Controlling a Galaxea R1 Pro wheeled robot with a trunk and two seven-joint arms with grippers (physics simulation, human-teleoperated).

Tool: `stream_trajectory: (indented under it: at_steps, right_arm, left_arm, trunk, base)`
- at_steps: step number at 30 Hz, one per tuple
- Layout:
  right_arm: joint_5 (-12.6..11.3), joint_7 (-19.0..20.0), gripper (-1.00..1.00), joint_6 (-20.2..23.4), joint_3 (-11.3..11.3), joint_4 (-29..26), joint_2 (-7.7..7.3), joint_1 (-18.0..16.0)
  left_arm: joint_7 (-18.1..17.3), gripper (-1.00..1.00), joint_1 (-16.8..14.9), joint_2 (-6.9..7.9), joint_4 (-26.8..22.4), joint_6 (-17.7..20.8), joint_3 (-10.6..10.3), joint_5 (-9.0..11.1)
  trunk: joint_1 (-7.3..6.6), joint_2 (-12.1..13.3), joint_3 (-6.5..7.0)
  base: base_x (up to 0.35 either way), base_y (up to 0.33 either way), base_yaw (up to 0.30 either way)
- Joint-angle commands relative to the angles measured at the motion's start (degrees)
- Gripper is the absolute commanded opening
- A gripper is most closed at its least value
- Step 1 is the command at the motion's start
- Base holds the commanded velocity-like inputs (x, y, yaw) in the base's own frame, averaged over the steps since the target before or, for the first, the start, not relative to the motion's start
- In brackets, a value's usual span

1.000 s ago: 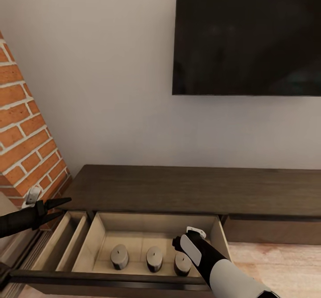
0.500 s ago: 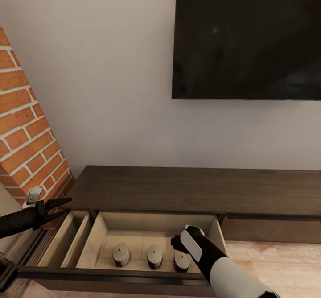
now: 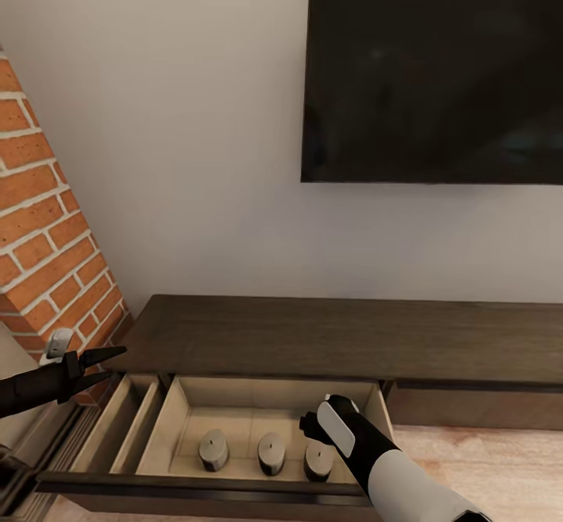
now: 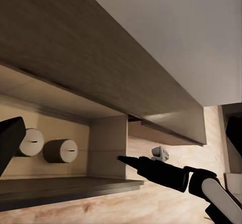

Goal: Place each of the two pumpkins and all three candles from the living room inside a cabinet in the living room (use any cabinet), then make sure every cabinet is closed, and position the cauldron so it is next to a table in the living room.

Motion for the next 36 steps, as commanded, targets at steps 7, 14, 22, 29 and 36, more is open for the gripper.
stream_trajectory:
  at_steps: [7, 14, 22, 29, 36]
  right_arm:
    - [-0.3, -0.4, 1.0, 0.2, 0.2, -0.1, 0.0, 0.0]
    - [-0.3, -0.4, 1.0, 0.1, 0.2, -0.1, 0.0, 0.0]
    - [-0.3, -0.4, 1.0, 0.0, 0.2, -0.1, 0.0, 0.0]
    - [-0.3, -0.4, 1.0, 0.0, 0.2, -0.1, 0.0, 0.0]
    - [-0.3, -0.5, 1.0, -0.1, 0.3, -0.1, 0.0, 0.0]
  left_arm:
    - [-0.6, 1.0, 0.0, 0.0, 0.0, 0.2, 0.1, -0.7]
    - [-0.5, 1.0, 0.0, 0.0, 0.0, 0.2, 0.1, -2.2]
    - [-0.5, 1.0, 0.0, -0.08, 0.0, 0.2, 0.0, -3.9]
    - [1.1, 1.0, -0.3, -0.12, 0.0, -0.2, -3.8, -6.9]
    - [11.9, 1.0, -0.9, -1.77, 0.0, -0.4, -5.6, -8.0]
  trunk:
    - [-1.55, 2.8, 1.21]
    - [-3.09, 5.6, 2.47]
    - [-4.84, 8.8, 3.9]
    - [-6.38, 11.6, 5.16]
    - [-7.92, 14.4, 6.42]
  base:
    - [0.0, 0.0, 0.0]
    - [0.0, 0.0, 0.0]
    - [0.0, 0.0, 0.0]
    - [0.0, 0.0, 0.0]
    - [0.0, 0.0, 0.0]
